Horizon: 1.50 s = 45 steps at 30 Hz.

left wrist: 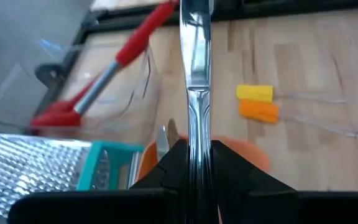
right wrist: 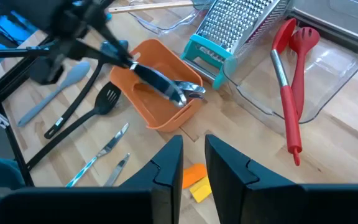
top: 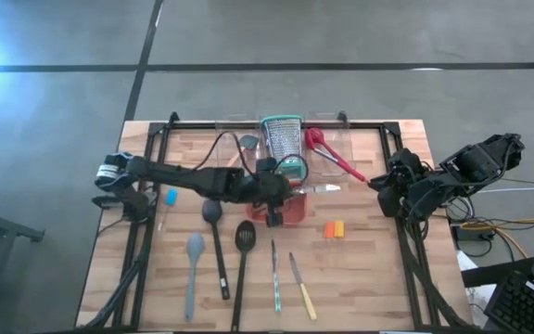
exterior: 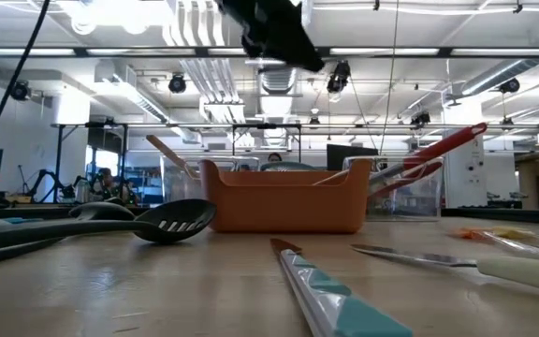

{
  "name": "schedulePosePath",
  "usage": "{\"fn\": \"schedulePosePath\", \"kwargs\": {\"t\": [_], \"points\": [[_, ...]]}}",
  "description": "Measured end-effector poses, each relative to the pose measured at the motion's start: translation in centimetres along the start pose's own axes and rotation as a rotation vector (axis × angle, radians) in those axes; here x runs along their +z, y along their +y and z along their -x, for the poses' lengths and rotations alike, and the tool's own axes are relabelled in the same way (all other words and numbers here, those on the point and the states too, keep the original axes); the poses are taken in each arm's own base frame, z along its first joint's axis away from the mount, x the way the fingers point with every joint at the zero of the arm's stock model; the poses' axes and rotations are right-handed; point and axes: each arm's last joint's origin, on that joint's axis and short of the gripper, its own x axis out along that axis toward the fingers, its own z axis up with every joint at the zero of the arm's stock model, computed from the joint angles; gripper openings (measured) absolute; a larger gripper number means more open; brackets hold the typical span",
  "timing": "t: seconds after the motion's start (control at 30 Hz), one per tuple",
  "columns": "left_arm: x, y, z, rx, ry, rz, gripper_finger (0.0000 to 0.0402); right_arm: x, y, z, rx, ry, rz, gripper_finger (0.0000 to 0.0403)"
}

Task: Pick & Place Kitchen Items
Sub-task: Put the silver knife into the orange bin

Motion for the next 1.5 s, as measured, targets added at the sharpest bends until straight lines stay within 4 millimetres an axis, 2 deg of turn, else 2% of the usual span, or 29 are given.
{"fn": "schedulePosePath", "kwargs": {"t": [0.13, 0.27, 0.37, 0.53, 0.7, 1.1, 1.43, 1.5], "points": [[-2.4, 1.4, -1.7, -0.034, 0.016, 0.059, 0.0052, 0.0, 0.0, 0.0, 0.0, 0.0, 0.0, 0.0057], [-4.9, 1.6, -3.2, -0.088, -0.06, 0.148, 0.0052, 0.0, 0.0, 0.0, -0.001, 0.0, 0.0, 0.0058], [-6.5, 1.3, -3.7, -0.103, -0.091, 0.182, 0.0052, 0.0, 0.0, 0.0, -0.002, 0.0, 0.001, 0.0061], [-9.7, 1.0, -4.2, -0.104, -0.02, 0.216, 0.0052, 0.0, 0.0, 0.0, -0.002, 0.0, 0.001, 0.0063], [-12.0, 1.0, -4.5, -0.096, 0.037, 0.26, 0.0052, 0.0, 0.0, 0.0, -0.009, -0.019, 0.001, 0.0057], [-13.6, 2.3, -5.5, -0.097, 0.018, 0.317, 0.0052, 0.1, 0.0, 0.0, -0.01, -0.025, -0.016, 0.0052], [-14.9, 1.9, -6.9, -0.149, 0.079, 0.306, 0.0052, 0.1, 0.0, 0.0, -0.01, -0.025, -0.035, 0.0052], [-15.0, 1.9, -6.9, -0.151, 0.083, 0.308, 0.0063, 0.1, 0.0, 0.0, -0.009, -0.025, -0.037, 0.0052]]}}
